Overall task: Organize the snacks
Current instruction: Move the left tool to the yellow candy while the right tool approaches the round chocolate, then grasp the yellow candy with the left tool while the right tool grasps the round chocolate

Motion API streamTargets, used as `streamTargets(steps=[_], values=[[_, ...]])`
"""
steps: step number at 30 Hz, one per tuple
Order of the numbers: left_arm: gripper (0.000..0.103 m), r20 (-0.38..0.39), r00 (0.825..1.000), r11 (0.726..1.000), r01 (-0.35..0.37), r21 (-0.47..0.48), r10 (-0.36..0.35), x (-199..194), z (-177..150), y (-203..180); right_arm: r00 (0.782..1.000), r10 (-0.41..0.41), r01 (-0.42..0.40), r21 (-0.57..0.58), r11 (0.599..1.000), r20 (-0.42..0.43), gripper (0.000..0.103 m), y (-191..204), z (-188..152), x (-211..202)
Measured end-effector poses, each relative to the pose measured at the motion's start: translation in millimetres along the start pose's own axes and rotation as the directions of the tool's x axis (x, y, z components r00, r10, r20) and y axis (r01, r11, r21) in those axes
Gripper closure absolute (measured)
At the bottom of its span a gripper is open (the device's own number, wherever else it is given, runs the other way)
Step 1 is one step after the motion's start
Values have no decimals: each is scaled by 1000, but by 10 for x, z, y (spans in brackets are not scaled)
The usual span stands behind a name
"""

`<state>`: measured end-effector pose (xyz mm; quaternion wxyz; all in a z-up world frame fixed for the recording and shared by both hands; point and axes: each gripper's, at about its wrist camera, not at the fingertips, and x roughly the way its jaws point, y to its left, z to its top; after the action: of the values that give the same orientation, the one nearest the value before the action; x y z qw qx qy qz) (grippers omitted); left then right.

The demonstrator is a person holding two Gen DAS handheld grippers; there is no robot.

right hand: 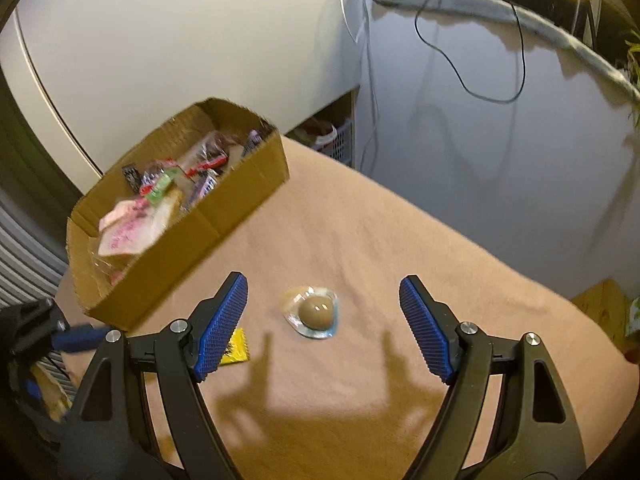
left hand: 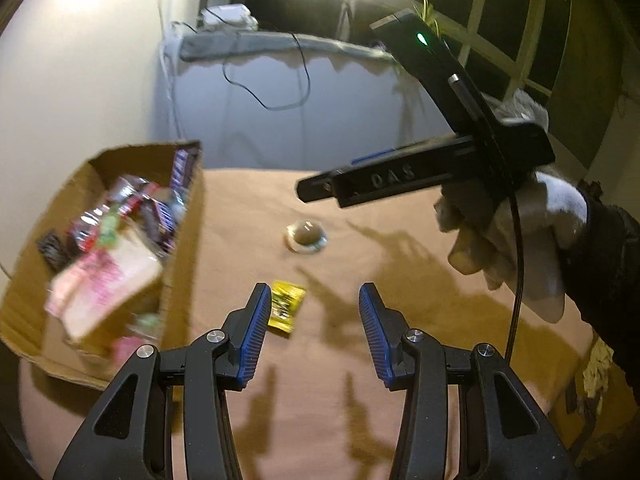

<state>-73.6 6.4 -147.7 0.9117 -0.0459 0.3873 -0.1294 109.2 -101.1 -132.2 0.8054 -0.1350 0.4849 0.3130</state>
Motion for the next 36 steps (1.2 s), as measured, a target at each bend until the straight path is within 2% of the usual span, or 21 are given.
streamTargets(steps=[8, 15, 22, 27, 30, 36], values=[[59, -66, 998, 999, -14, -29, 12, 349, 10, -9, 997, 61, -58, 65, 996, -40, 22, -144, -125, 220], [59, -100, 992, 997, -79, -6, 78, 589, 66, -21, 991, 111, -104, 87, 991, -76, 28, -115, -103, 380], [59, -112, 989, 995, -100, -20, 97, 617, 4, 60, 986, 122, -109, 110, 988, -118, 42, -101, -80, 551], [59, -127, 988, 995, -97, -28, 92, 645, -3, 92, 986, 93, -80, 98, 992, -135, 44, -55, -58, 625], [59, -142, 987, 995, -86, -42, 79, 678, -7, 124, 986, 83, -71, 88, 994, -147, 49, -22, -46, 661], [67, -157, 985, 997, -77, -31, 71, 766, 8, 162, 986, 41, -34, 44, 998, -163, 54, 53, -64, 684]])
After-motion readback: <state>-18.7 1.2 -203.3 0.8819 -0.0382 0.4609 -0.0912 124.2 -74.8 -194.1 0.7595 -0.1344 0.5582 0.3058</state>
